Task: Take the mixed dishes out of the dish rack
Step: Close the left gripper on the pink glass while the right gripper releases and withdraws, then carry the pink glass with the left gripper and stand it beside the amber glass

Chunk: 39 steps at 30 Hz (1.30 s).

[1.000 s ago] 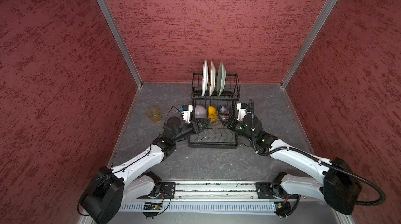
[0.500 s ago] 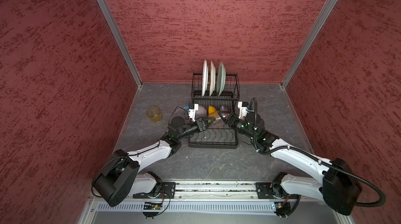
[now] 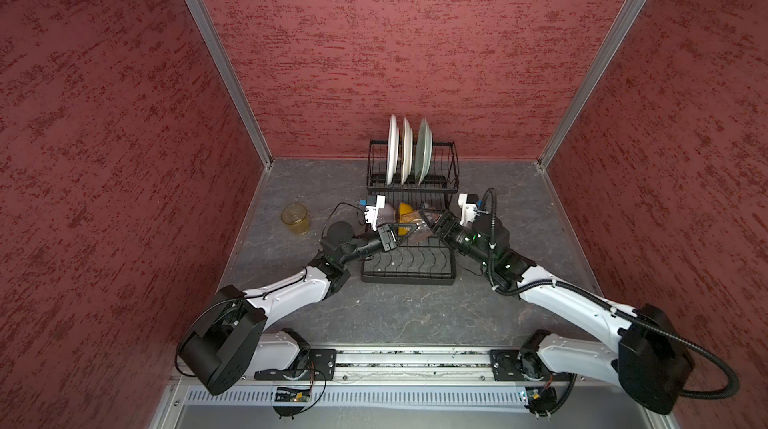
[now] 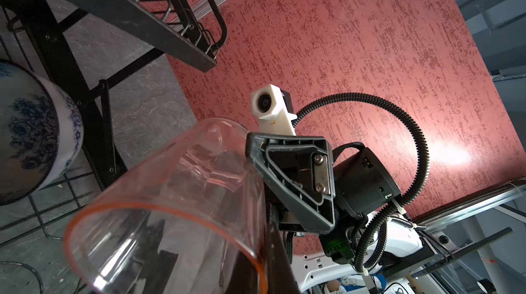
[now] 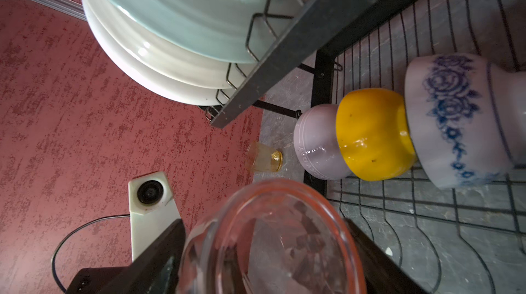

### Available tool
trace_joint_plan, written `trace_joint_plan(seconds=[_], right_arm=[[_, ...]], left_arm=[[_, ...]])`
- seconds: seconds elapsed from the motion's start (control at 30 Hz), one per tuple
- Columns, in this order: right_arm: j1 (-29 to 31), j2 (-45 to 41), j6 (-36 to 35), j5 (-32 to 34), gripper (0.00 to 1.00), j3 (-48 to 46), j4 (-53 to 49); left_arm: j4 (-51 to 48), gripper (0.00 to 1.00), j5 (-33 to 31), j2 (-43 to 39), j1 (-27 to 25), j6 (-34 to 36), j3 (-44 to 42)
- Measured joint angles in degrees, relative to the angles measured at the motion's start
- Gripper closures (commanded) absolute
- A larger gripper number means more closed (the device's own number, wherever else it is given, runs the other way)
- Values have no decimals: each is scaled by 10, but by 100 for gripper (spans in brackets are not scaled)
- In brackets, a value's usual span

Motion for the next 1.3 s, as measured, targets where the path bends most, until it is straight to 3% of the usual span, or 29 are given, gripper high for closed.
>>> trace_joint_plan(seconds=[0.07,0.37,0.8,1.07,1.3], right_arm=[[0,-1,-5,-3,1,-8,-3],[-25,-74,-48,9,1,-14,-82],[-36,-177,-163,114,1,-14,-241],[-58,-133,-222,135,1,-1,-280],[-71,-90,-264,121,1,28,-296]], left_arm=[[-21,100,-6,-1,0,5,0],[-152,100,-44,-56,0,50,0],[-463,100,-166,-218,10,111,30],[-675,100,-321,-288,29,148,90],[-780,100,-397,-249,89,174,115]])
